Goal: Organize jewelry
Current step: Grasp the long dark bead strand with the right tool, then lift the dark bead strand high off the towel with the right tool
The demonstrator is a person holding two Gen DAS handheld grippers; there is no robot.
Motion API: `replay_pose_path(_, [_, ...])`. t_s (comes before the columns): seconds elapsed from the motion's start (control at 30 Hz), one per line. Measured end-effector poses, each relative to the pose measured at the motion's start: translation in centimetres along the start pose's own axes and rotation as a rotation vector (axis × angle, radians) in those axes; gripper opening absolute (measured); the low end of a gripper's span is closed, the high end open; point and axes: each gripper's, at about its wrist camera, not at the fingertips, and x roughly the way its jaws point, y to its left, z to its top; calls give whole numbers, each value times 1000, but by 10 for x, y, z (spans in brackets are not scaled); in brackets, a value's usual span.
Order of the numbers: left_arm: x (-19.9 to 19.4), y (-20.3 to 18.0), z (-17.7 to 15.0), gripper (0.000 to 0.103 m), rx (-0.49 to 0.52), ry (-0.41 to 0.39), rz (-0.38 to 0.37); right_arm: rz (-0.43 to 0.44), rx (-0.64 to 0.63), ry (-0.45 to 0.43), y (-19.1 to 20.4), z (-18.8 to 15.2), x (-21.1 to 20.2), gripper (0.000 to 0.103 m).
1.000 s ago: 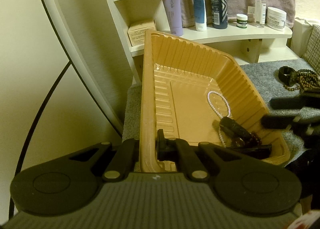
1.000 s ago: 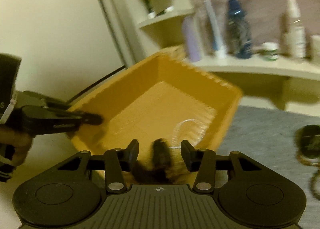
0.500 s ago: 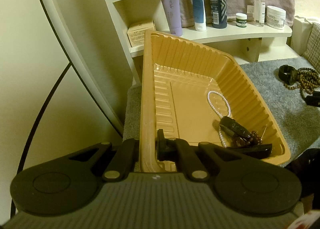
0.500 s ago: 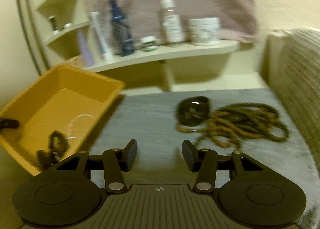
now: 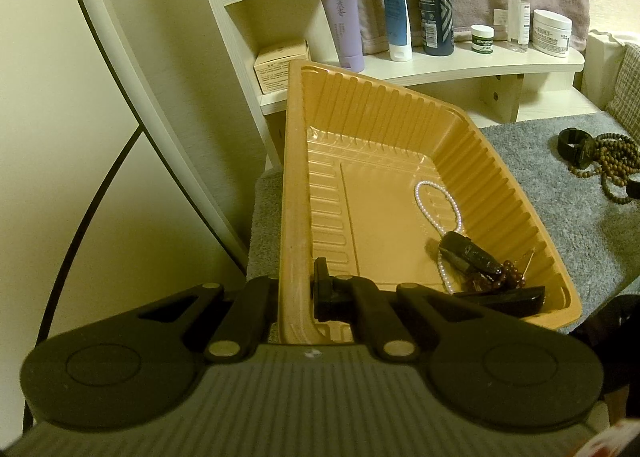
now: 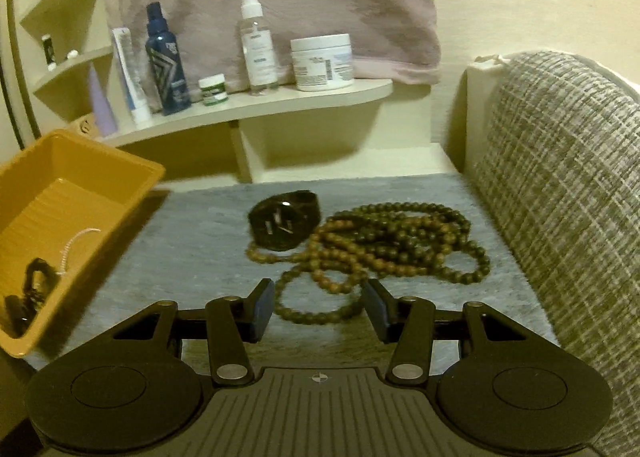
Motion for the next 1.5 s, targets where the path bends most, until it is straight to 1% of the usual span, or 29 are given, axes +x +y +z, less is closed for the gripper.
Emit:
replay_pose_path(0.13, [0,0,0,2,1,-2,2,-26,11,10,-7,3,8,50])
replay_pose_path(0.3, [0,0,1,2,2,-2,3,-53,-4,-11,-13,9,14,49])
replay_pose_path(0.4, [-1,0,1,2,2,-1,4,-96,-37,-31,-17,14,15,48])
replay_pose_path(0.5, [-1,0,1,2,2,-1,3,-142,-115,-39,-20,19,18,38])
replay_pose_path(0.57, [-1,0,1,2,1,-1,3,-160,-175,-14,-23,21,24,34])
replay_pose_path(0.6, [-1,0,1,2,2,-1,4,-164,-210,6,-25,21,28,31])
replay_pose_path(0.63, [-1,0,1,2,2,-1,4,-168,-246,18,-26,21,31,25])
replay_pose_path(0.67, [-1,0,1,2,2,-2,4,-169,-286,25,-26,20,34,23])
replay_pose_path(0.73, [-1,0,1,2,2,-1,4,-167,-352,44,-26,18,39,16])
replay_pose_path(0.83, [-1,0,1,2,1,-1,4,-167,-428,59,-25,16,44,10])
replay_pose_path(0.93, [-1,0,1,2,2,-1,4,-178,-502,70,-20,16,45,7])
replay_pose_path(1.03, [-1,0,1,2,1,-1,4,-197,-542,32,-16,19,34,7])
replay_pose_path(1.13, [-2,0,2,2,2,-1,5,-213,-574,-34,-11,31,15,7])
replay_pose_path(1.3, [-2,0,2,2,6,-3,4,-227,-631,-150,-2,61,-20,7])
replay_pose_path(1.5, [-2,0,2,2,7,-3,5,-239,-684,-254,5,97,-52,7])
